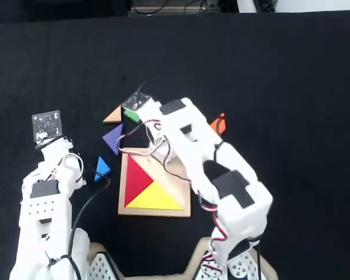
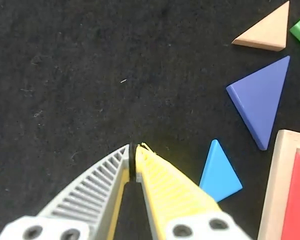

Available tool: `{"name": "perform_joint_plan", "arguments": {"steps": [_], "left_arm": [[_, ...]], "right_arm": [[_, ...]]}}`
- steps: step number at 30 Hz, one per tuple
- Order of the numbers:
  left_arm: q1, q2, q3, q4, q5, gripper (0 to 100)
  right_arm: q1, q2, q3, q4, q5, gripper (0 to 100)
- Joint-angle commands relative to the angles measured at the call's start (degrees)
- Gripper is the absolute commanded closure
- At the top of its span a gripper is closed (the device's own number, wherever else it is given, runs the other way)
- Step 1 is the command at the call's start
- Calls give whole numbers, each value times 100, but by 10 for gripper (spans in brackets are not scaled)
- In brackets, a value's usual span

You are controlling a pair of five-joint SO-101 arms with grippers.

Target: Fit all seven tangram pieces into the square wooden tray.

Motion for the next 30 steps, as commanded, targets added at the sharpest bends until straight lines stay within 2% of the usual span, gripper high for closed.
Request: {"name": "perform_joint_plan", "arguments": {"steps": [1,11,24,27,30], "left_arm": [[-57,-97,-22,-97,-53,968],[-57,-97,-22,-97,-53,968],[-57,-105,-22,-97,-53,969],[-66,-105,-22,-97,-53,969],[-66,-105,-22,-97,-53,970]], "right_arm": [[132,198,-567,62,-18,988],[448,831,-1103,53,211,988],[466,716,-1727,193,211,988],[756,-31,-2158,1011,220,988],[1495,-936,-2105,1389,220,988]]}}
